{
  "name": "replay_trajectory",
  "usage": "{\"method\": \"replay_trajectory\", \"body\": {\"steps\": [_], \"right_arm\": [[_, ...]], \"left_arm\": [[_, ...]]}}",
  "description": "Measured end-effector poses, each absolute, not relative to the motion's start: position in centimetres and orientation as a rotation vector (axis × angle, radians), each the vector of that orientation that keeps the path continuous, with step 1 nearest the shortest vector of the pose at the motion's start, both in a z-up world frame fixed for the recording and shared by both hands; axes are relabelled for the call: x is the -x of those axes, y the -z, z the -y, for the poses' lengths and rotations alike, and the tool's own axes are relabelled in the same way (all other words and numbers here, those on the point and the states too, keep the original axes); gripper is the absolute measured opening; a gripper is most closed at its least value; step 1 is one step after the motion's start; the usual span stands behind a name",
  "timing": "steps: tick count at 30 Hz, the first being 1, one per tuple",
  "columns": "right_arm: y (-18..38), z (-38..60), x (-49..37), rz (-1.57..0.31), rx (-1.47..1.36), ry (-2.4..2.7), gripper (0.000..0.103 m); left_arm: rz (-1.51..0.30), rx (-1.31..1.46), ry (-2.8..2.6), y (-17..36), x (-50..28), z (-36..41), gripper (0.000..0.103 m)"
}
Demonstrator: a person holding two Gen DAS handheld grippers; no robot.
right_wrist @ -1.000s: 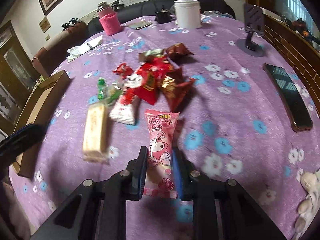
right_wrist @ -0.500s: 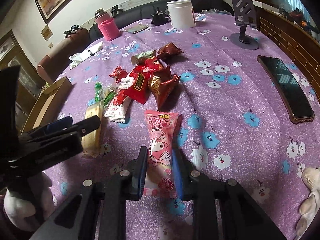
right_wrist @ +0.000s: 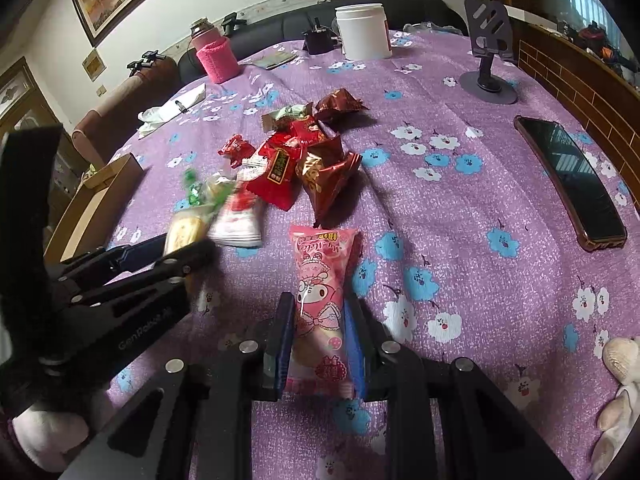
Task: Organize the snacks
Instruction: 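Carry both snacks to the cardboard tray and open both tools to drop them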
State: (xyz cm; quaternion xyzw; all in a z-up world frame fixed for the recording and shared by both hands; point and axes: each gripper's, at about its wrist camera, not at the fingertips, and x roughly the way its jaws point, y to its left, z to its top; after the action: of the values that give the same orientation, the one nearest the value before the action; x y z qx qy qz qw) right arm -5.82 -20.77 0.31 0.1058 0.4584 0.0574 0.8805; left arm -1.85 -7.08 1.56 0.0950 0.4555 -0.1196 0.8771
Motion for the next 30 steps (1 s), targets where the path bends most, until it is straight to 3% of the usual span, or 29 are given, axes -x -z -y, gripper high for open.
{"method": "replay_trajectory", "body": {"steps": [13,20,30], "right_arm": [[-4.9,20.0,8.9,-0.878,-0.249,-0.17,0.025],[-11.4,15.4,11.4,-0.761,-0.201,-0.293,0.025],[-19.0,5.3,7.7,-0.713,-0.222,-0.575,0.025]], "left_arm": [[-0.799,0.031,0.319,-10.0,7.7,-0.5,0.033],[-0.668,0.107,0.28,-16.6,10.9,-8.2,0.033],[-0.642,0.117,0.093,-20.1,6.7,-19.7,0.033]]}}
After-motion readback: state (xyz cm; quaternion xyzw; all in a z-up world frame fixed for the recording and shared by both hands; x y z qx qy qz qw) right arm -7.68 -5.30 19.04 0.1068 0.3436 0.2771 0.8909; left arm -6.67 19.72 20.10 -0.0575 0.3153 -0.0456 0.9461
